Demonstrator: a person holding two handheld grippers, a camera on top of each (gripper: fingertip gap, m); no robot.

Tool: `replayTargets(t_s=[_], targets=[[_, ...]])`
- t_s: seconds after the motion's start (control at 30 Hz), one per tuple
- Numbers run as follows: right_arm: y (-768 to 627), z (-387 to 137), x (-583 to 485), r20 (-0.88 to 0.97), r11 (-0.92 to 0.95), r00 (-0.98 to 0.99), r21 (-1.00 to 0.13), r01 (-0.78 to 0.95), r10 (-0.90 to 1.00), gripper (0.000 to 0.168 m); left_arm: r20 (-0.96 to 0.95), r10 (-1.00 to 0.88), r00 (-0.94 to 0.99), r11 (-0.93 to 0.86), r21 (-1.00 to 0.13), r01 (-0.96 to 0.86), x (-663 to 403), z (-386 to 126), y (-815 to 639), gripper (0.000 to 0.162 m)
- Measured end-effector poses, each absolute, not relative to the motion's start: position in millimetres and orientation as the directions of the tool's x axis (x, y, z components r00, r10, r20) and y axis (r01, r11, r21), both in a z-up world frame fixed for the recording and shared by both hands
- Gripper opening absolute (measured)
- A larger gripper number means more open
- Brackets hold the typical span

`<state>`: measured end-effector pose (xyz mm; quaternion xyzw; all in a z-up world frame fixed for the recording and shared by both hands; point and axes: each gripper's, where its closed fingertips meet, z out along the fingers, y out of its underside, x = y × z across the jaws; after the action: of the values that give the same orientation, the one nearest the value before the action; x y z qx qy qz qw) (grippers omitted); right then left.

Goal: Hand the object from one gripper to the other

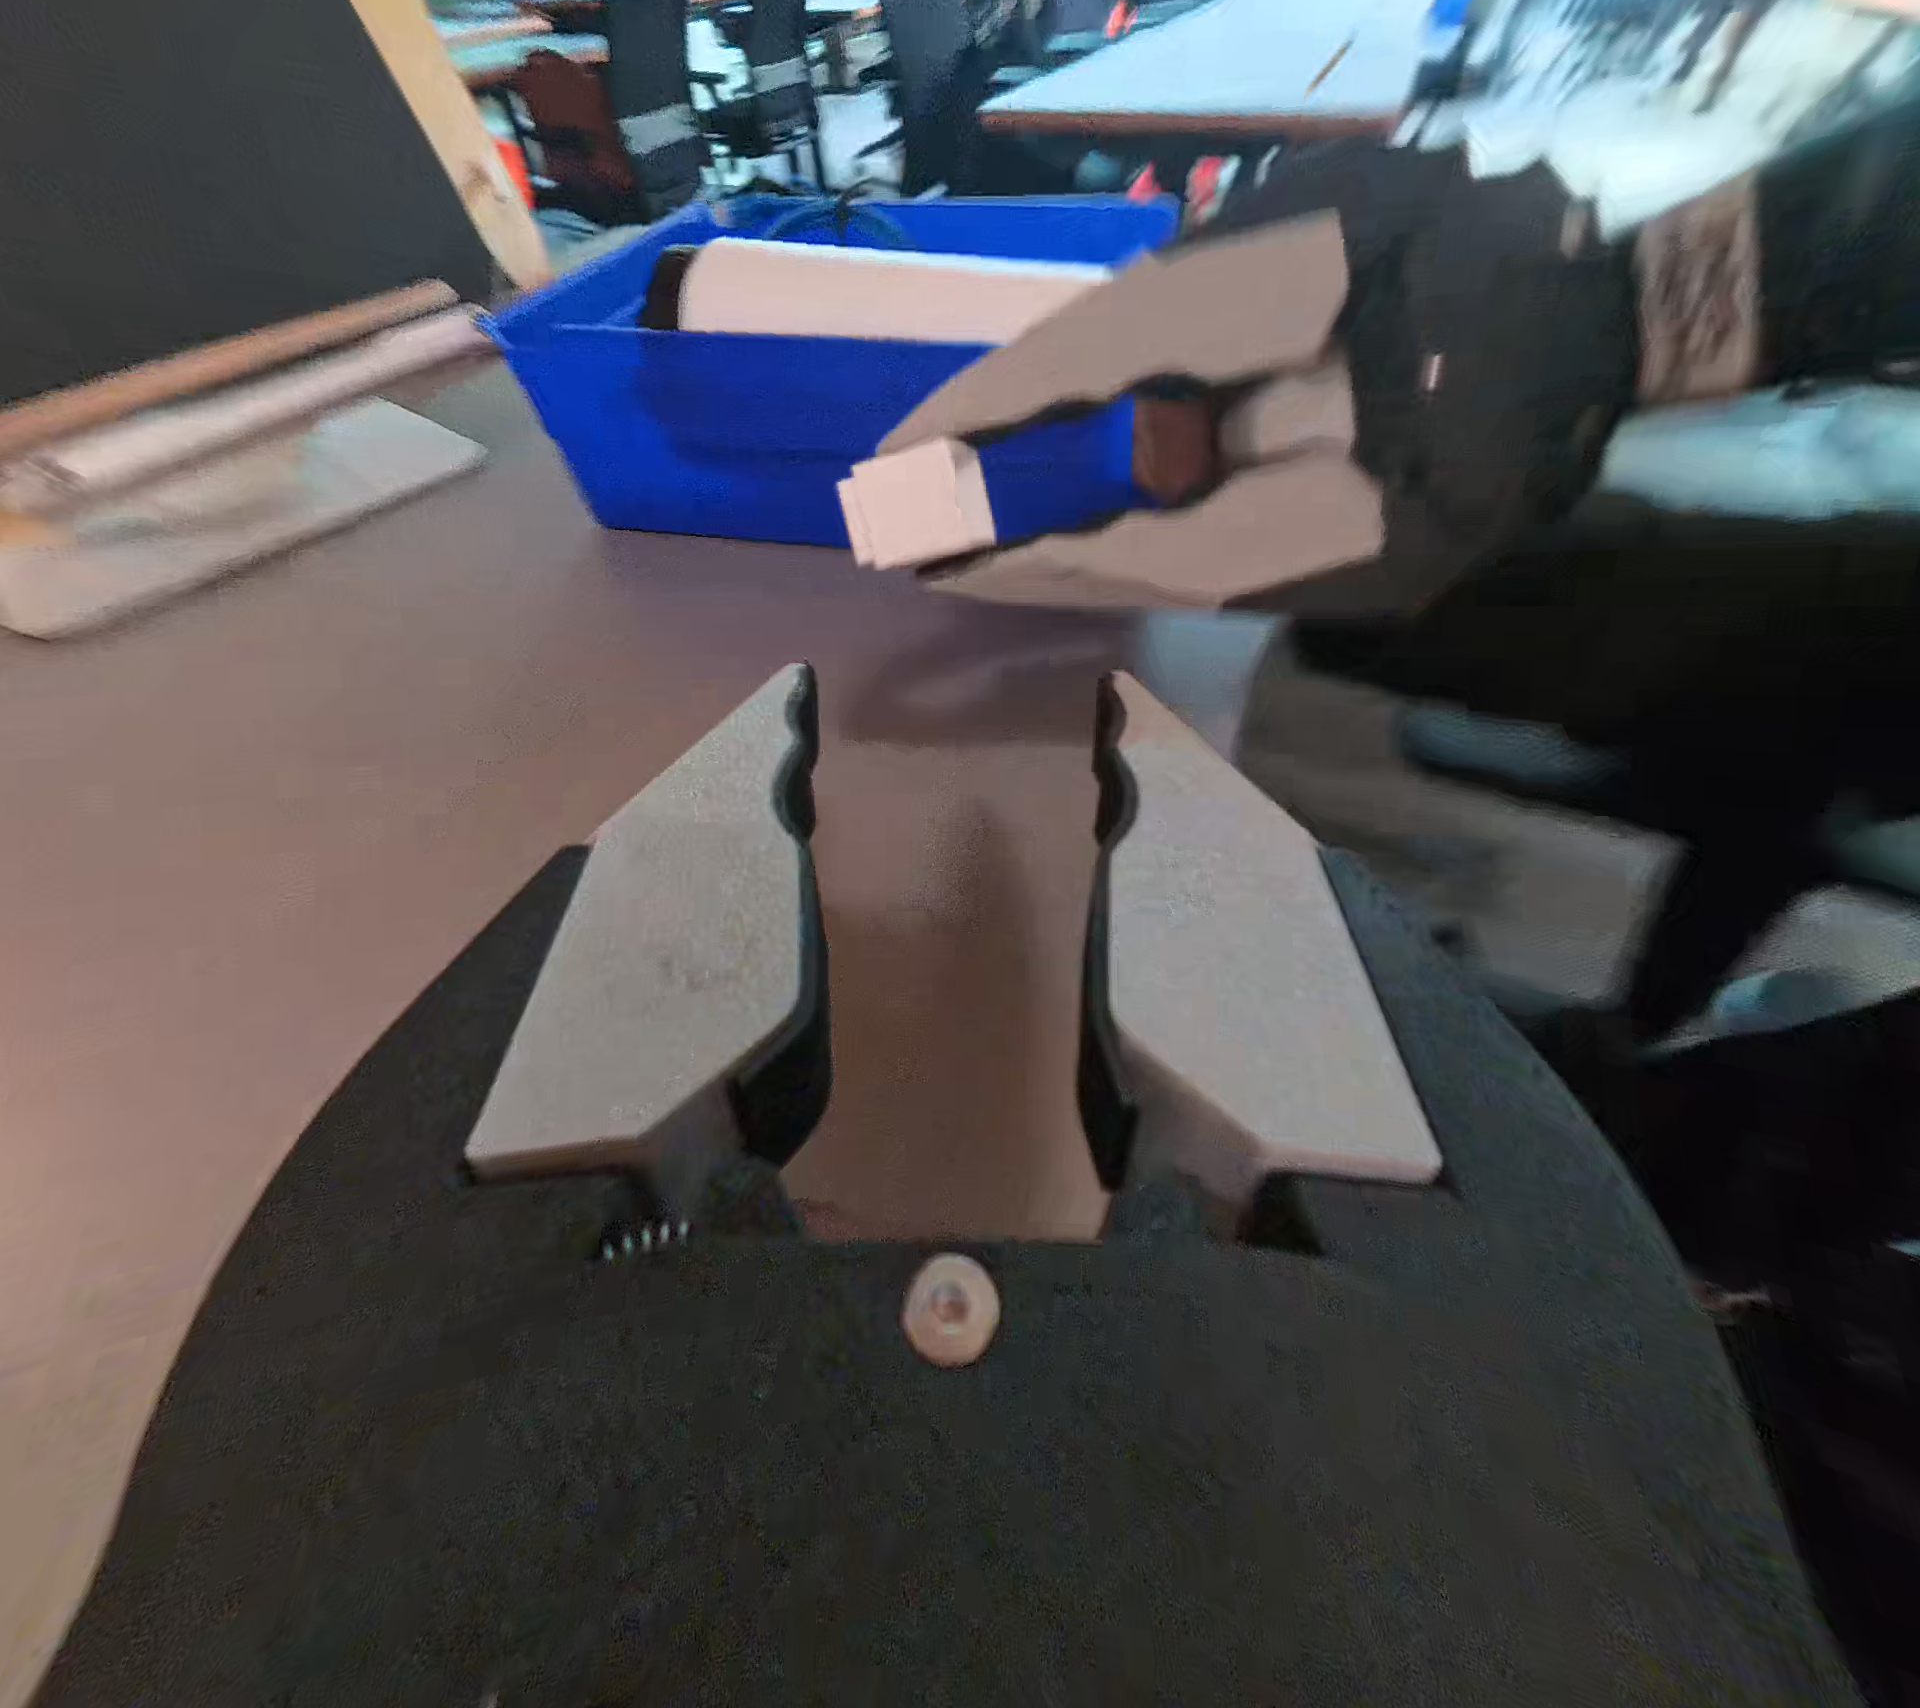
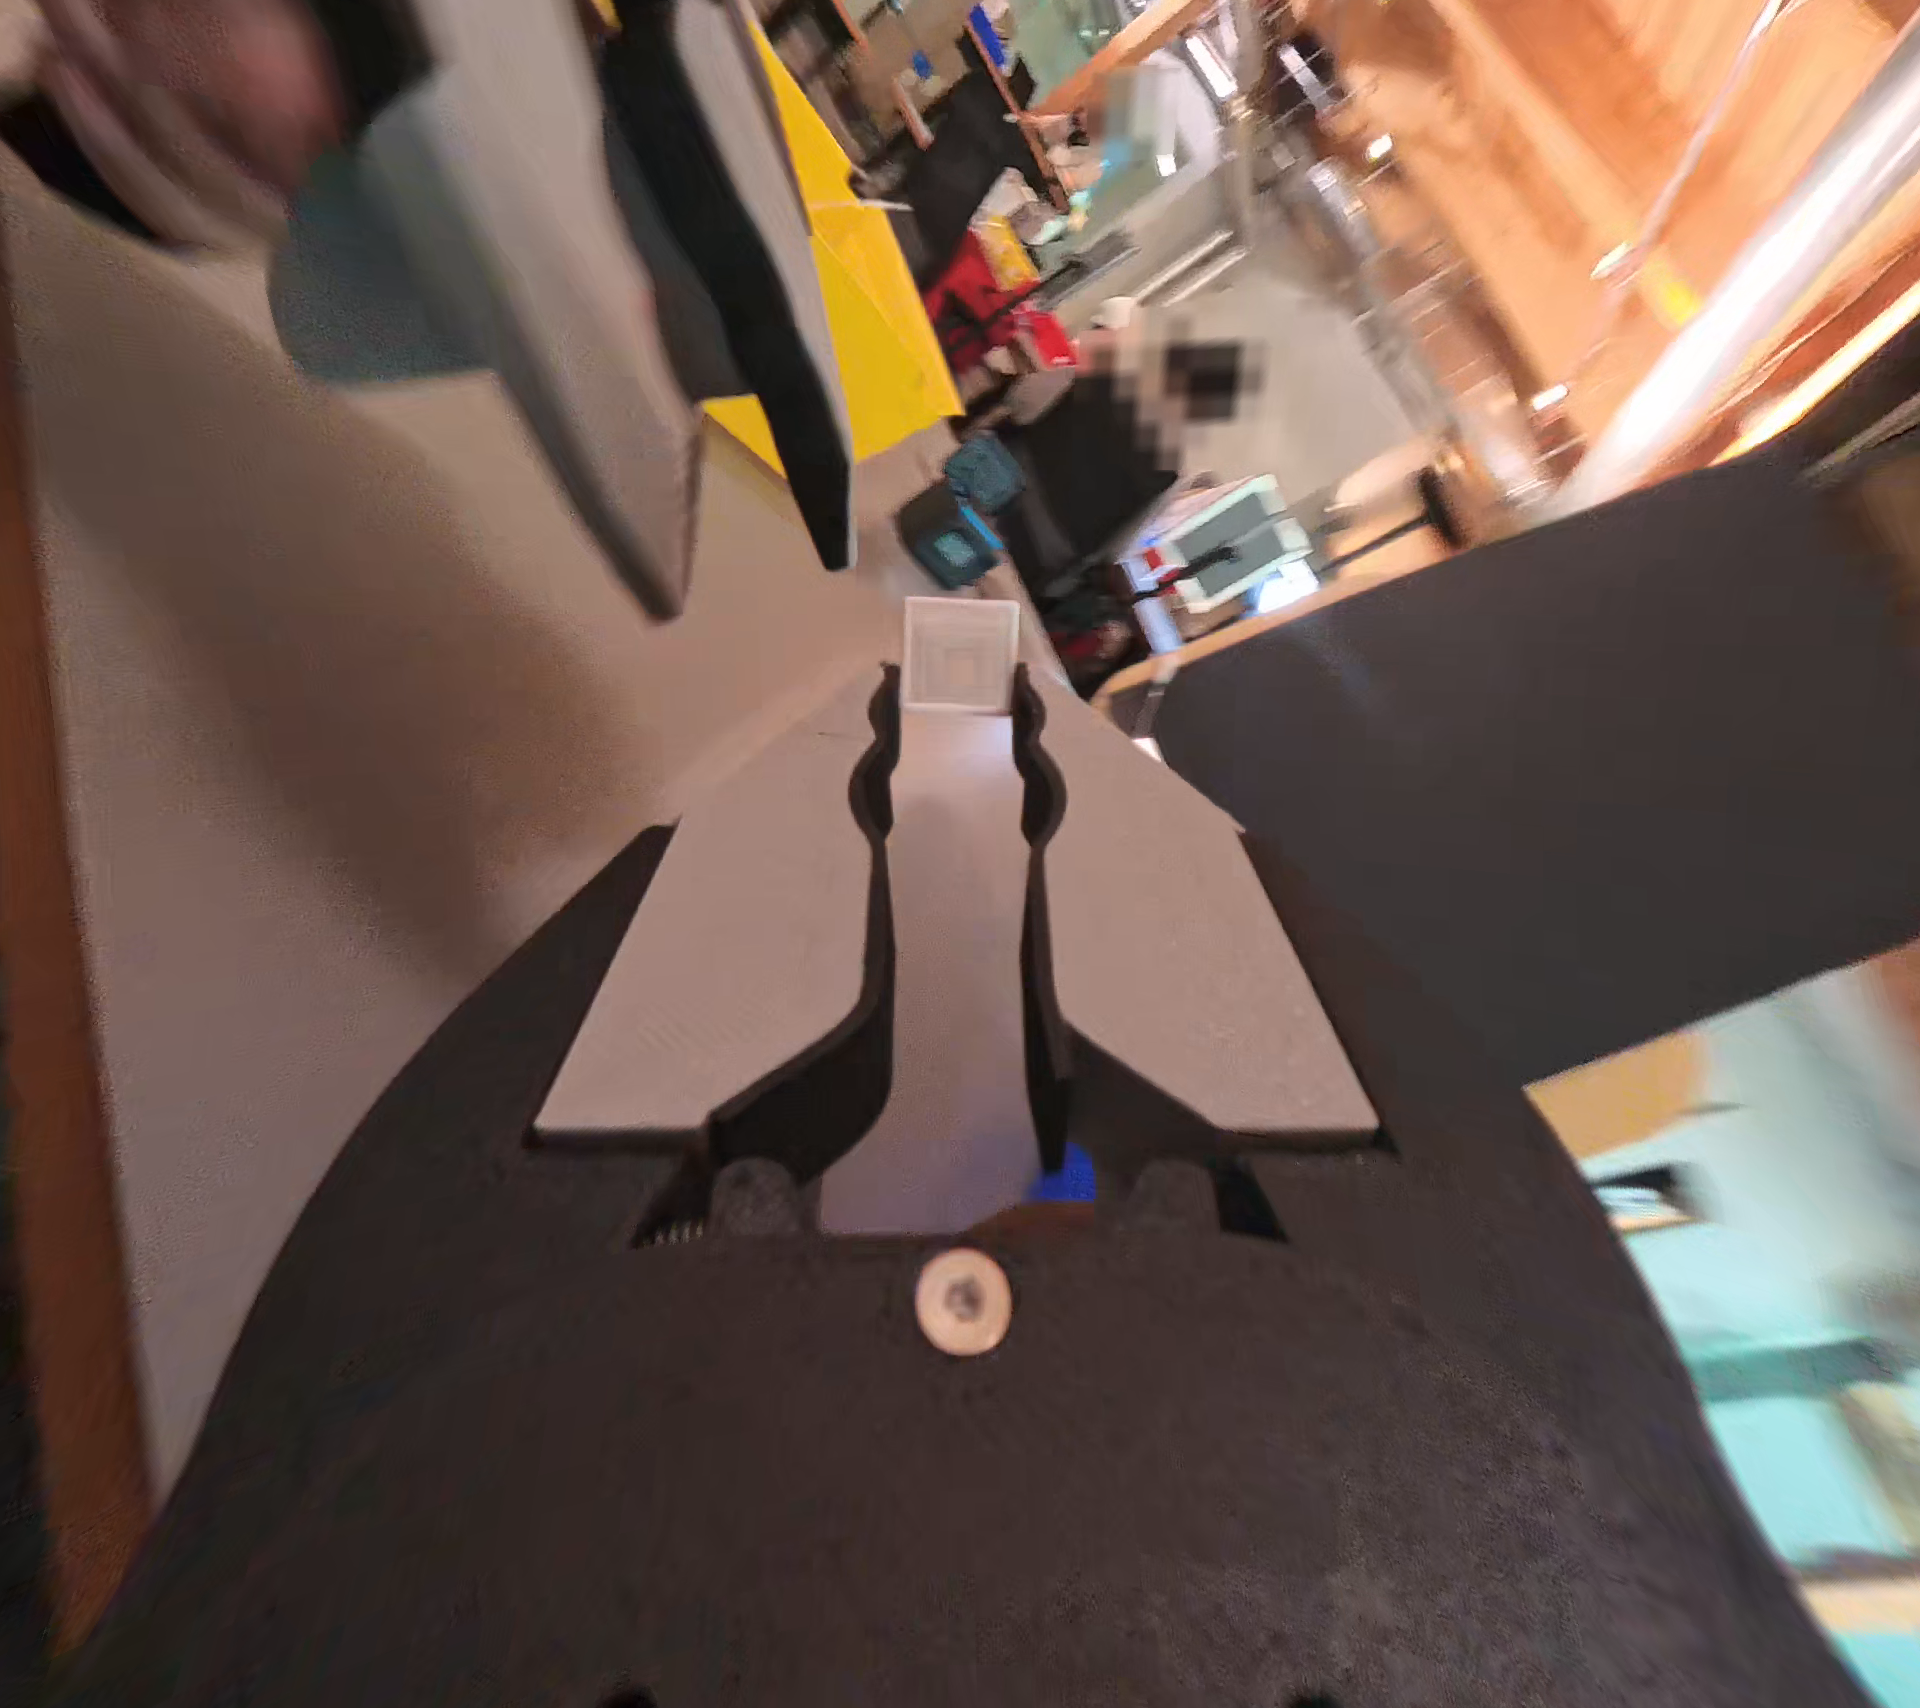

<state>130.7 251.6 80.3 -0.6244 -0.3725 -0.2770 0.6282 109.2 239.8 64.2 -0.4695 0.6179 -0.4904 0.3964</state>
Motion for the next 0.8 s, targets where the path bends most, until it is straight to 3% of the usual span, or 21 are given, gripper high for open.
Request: replayTargets(t_s=[0.17, 0.27, 0.5, 0.57, 0.63, 0.8], targets=[[250, 80, 123, 0.981, 0.009, 0.162, -0.162, 0.987, -0.109, 0.018, 0.369, -0.858, -0.357, -0.295, -0.923, -0.245, 106, 75, 232, 0.047], [254, 70, 115, 0.988, -0.033, 0.003, -0.008, 0.999, -0.157, 0.018, 0.416, -0.839, -0.350, -0.337, -0.903, -0.266, 108, 70, 232, 0.047], [253, 65, 103, 0.984, 0.026, -0.012, 0.017, 1.000, -0.179, 0.018, 0.340, -0.873, -0.351, -0.257, -0.930, -0.262, 110, 61, 232, 0.039], [249, 67, 100, 0.983, 0.070, 0.018, -0.005, 0.998, -0.184, 0.018, 0.297, -0.884, -0.362, -0.206, -0.941, -0.269, 109, 58, 232, 0.041], [244, 70, 95, 0.982, 0.130, 0.068, -0.045, 0.991, -0.178, 0.018, 0.197, -0.918, -0.345, -0.107, -0.959, -0.262, 109, 53, 237, 0.056], [232, 72, 82, 0.981, 0.285, 0.147, -0.105, 0.953, -0.129, 0.018, 0.143, -0.849, -0.509, -0.026, -0.973, -0.229, 93, 63, 210, 0.048]])
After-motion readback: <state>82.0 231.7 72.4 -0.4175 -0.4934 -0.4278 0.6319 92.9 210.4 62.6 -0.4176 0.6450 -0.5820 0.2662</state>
